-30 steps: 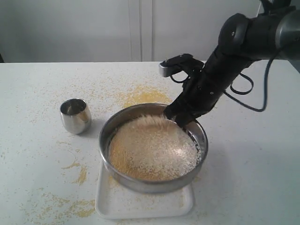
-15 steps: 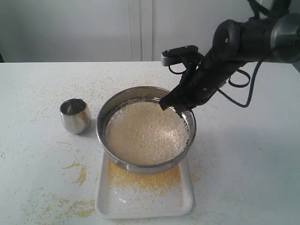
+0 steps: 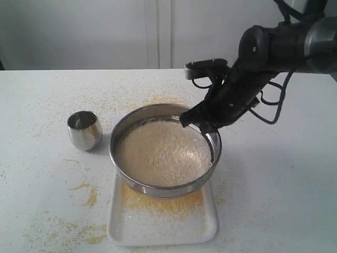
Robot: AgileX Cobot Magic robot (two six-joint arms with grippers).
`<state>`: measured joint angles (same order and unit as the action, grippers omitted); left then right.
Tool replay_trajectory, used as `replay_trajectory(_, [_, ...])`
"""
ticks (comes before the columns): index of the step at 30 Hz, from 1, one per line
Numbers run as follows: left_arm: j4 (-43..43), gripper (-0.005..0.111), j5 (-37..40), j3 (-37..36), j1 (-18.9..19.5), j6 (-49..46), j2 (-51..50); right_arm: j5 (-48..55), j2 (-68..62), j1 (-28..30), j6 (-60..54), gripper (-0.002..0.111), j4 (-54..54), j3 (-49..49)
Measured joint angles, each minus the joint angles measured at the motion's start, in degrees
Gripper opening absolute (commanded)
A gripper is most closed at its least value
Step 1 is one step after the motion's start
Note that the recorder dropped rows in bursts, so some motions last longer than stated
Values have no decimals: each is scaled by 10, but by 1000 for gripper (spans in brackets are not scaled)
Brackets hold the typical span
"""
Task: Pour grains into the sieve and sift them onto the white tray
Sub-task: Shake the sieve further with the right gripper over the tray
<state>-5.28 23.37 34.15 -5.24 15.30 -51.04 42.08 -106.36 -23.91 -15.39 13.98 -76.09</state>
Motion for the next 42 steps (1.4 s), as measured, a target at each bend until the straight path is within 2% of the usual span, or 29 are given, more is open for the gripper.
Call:
replay_trajectory(2, [0, 1, 0, 0, 0, 0, 0, 27, 8, -15, -148, 0, 18, -8])
replay_trajectory(3, [0, 1, 0, 0, 0, 0, 0, 35, 13, -23, -106, 0, -5, -6])
replay_trajectory(4, [0, 1, 0, 0, 0, 0, 0, 13, 14, -23, 46, 0, -40, -4])
replay_trajectory(5, [0, 1, 0, 0, 0, 0, 0, -13, 14, -22, 63, 0, -39, -3])
replay_trajectory(8, [0, 1, 0, 0, 0, 0, 0, -28, 19, -31, -85, 0, -37, -9])
replay_trajectory(9, [0, 1, 0, 0, 0, 0, 0, -17, 21, -37, -83, 0, -61, -9])
replay_trajectory(12, [0, 1, 0, 0, 0, 0, 0, -12, 19, -35, 93, 0, -105, -6])
replay_trajectory(13, [0, 1, 0, 0, 0, 0, 0, -22, 17, -30, 93, 0, -94, -6])
replay_trajectory(15, [0, 1, 0, 0, 0, 0, 0, -11, 18, -33, -50, 0, -65, -11])
replay_trajectory(17, [0, 1, 0, 0, 0, 0, 0, 27, 19, -45, -96, 0, -77, -14])
replay_trajectory(20, [0, 1, 0, 0, 0, 0, 0, 23, 15, -37, 76, 0, -83, -6])
replay_trajectory(21, [0, 1, 0, 0, 0, 0, 0, 3, 12, -31, 70, 0, -55, -5])
replay_trajectory(24, [0, 1, 0, 0, 0, 0, 0, 1, 14, -37, -103, 0, -22, -14])
replay_trajectory(25, [0, 1, 0, 0, 0, 0, 0, 13, 15, -41, -82, 0, -31, -14])
replay_trajectory(27, [0, 1, 0, 0, 0, 0, 0, 3, 13, -36, 50, 0, -43, -10])
replay_trajectory(28, [0, 1, 0, 0, 0, 0, 0, -12, 12, -32, 68, 0, -33, -9])
replay_trajectory(31, [0, 1, 0, 0, 0, 0, 0, -18, 12, -30, -94, 0, 4, -17])
replay_trajectory(32, [0, 1, 0, 0, 0, 0, 0, 0, 13, -33, -107, 0, -12, -19])
replay_trajectory(35, [0, 1, 0, 0, 0, 0, 0, 5, 13, -33, 74, 0, -53, -7])
replay_trajectory(36, [0, 1, 0, 0, 0, 0, 0, -11, 10, -28, 64, 0, -43, -6])
replay_trajectory(39, [0, 1, 0, 0, 0, 0, 0, 6, 13, -32, -103, 0, -29, -13])
replay_trajectory(40, [0, 1, 0, 0, 0, 0, 0, 26, 14, -37, -74, 0, -45, -12])
replay_trajectory(42, [0, 1, 0, 0, 0, 0, 0, 28, 14, -32, 55, 0, -63, -5])
